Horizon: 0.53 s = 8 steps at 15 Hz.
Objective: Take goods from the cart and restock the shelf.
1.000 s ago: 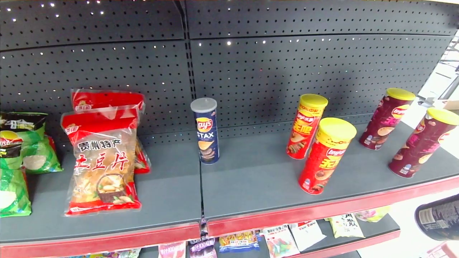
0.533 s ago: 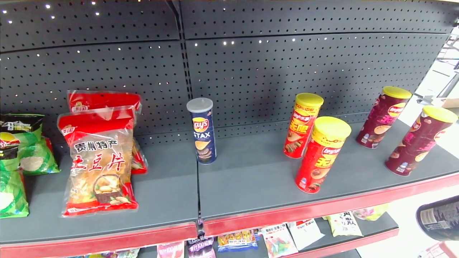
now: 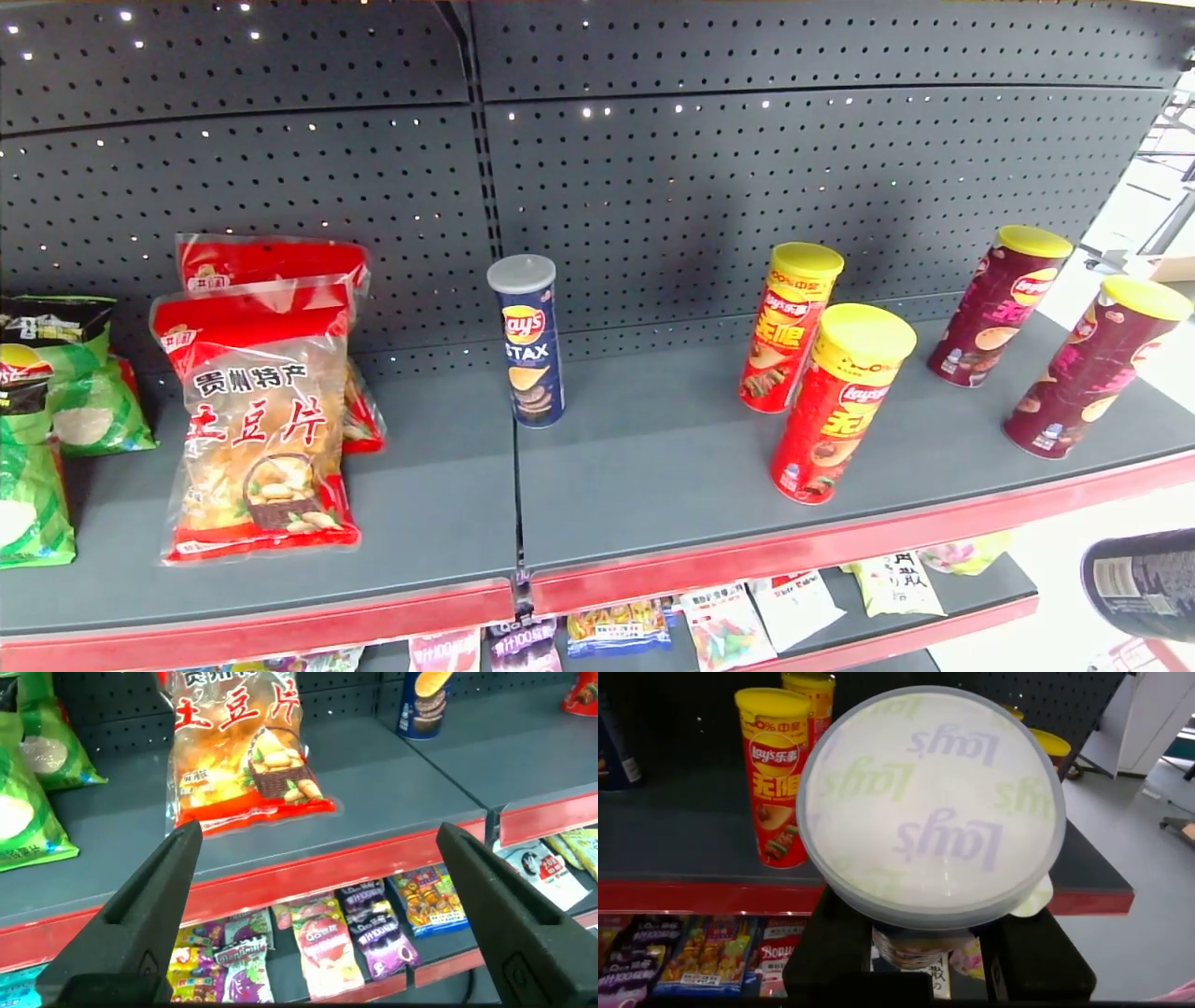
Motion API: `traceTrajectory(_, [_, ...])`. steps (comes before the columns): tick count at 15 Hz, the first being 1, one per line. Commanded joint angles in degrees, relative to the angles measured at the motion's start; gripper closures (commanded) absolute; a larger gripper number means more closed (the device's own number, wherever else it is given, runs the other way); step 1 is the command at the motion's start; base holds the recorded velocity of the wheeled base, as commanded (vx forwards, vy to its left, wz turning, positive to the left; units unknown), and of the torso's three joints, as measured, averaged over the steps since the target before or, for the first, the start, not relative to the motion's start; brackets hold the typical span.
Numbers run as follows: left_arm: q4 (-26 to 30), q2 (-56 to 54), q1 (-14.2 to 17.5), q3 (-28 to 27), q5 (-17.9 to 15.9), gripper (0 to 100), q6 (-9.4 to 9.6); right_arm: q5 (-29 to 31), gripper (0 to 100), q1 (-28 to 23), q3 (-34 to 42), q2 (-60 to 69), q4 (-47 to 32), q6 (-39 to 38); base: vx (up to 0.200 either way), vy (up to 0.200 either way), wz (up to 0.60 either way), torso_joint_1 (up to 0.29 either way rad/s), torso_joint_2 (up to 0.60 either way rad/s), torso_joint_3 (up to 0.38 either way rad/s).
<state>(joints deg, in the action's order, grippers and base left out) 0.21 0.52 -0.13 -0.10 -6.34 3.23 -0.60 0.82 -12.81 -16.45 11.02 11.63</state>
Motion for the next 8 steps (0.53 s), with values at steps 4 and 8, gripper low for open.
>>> traceTrajectory(4, [-0.6,1.4,0.0,-2.8,-0.9,0,-1.47,-0.2,100,-0.4,1.9,4.7,-1.6,0.1,0.000,0.000,0.00,0.000,0.00,0.000])
traceTrajectory(8, [-9.3,49.2,-0.7,-37.6,0.9,0,-11.23,-0.1,100,-0.6,1.8,6.3,-6.1,0.1,0.000,0.000,0.00,0.000,0.00,0.000])
